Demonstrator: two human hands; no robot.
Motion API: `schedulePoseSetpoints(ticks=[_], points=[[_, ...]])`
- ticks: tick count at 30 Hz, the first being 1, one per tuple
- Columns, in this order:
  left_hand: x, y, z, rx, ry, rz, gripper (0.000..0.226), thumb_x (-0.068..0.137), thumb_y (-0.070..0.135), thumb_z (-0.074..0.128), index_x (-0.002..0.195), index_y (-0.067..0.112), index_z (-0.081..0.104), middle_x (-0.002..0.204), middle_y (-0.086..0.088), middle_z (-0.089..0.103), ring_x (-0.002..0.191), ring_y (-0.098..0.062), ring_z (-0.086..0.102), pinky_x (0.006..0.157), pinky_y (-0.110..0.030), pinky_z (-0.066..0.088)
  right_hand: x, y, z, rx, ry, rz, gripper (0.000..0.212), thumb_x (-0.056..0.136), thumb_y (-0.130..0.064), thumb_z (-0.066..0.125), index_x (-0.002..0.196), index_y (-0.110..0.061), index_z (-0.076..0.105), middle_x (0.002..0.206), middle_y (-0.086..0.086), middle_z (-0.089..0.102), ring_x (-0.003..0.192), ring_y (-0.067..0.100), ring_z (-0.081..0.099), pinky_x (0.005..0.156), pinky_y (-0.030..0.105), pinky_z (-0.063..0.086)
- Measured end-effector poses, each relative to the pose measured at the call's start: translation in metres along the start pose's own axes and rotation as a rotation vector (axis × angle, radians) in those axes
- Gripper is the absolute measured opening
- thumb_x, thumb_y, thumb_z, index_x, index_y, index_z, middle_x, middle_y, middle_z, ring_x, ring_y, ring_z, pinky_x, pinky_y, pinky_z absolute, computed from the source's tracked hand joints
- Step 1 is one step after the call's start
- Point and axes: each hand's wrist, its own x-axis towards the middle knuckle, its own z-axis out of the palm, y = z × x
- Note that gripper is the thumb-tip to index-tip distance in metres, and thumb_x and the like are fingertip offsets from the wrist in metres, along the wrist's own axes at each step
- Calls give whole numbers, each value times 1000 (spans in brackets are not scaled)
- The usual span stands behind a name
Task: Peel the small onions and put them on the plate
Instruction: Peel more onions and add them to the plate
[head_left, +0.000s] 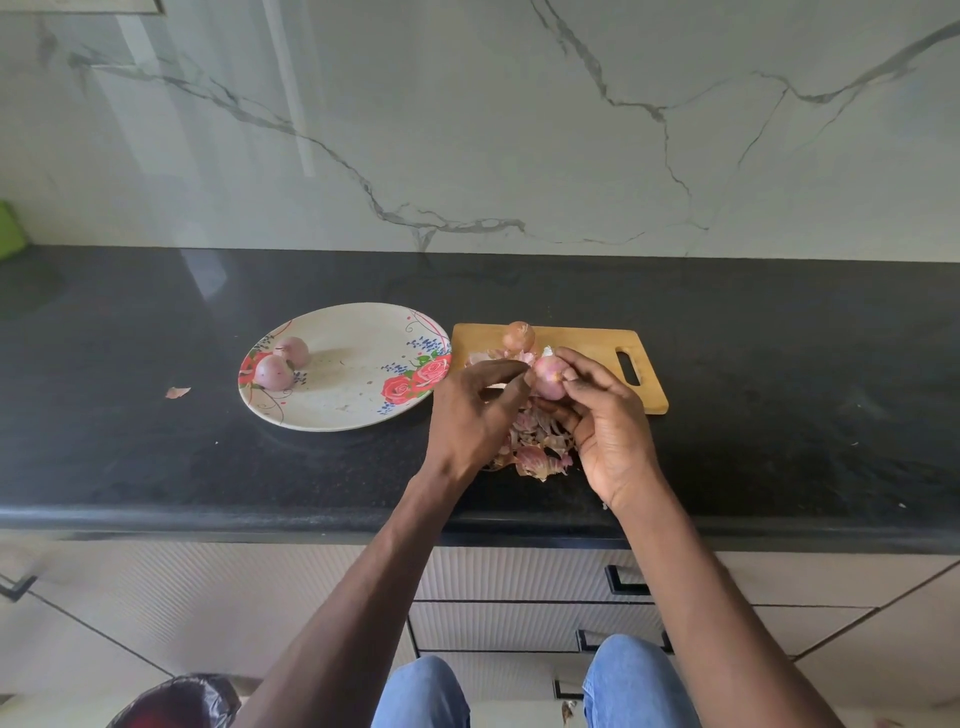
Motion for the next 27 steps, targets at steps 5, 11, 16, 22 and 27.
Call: schedulePoseSetpoints(ticks=[5,11,16,22,27], points=[[0,-2,1,-34,-25,30,21,93,14,72,113,10,77,108,9,73,102,3,69,87,-15,53,2,4,1,-66,38,-52,30,90,4,63,113,-12,73,112,13,75,99,26,72,90,35,57],[1,-9,1,-11,-26,95,21,93,8,71,113,5,75,113,-5,75,105,-1,69,89,-17,53,1,7,1,-167,56,-118,32,91,-1,66,122,-8,70,106,3,77,95,17,74,94,35,56],[1,-11,2,-42,-29,110,17,92,6,71,109,5,77,105,1,76,98,-2,71,85,-20,55,0,9,0,-206,33,-144,33,93,-4,66,126,-6,68,99,3,78,92,14,75,84,26,57],[-3,-5,4,-29,-24,158,15,91,3,70,103,4,78,91,21,73,86,5,69,74,-19,56,2,13,0,-307,52,-192,31,90,-9,72,121,-12,72,113,3,74,93,7,74,80,19,56],[-3,-14,10,116,29,234,19,92,14,65,86,1,77,80,-11,75,70,-28,69,62,-45,54,5,16,0,-350,57,-194,26,87,-12,77,109,-26,76,114,0,75,103,19,72,96,35,56]])
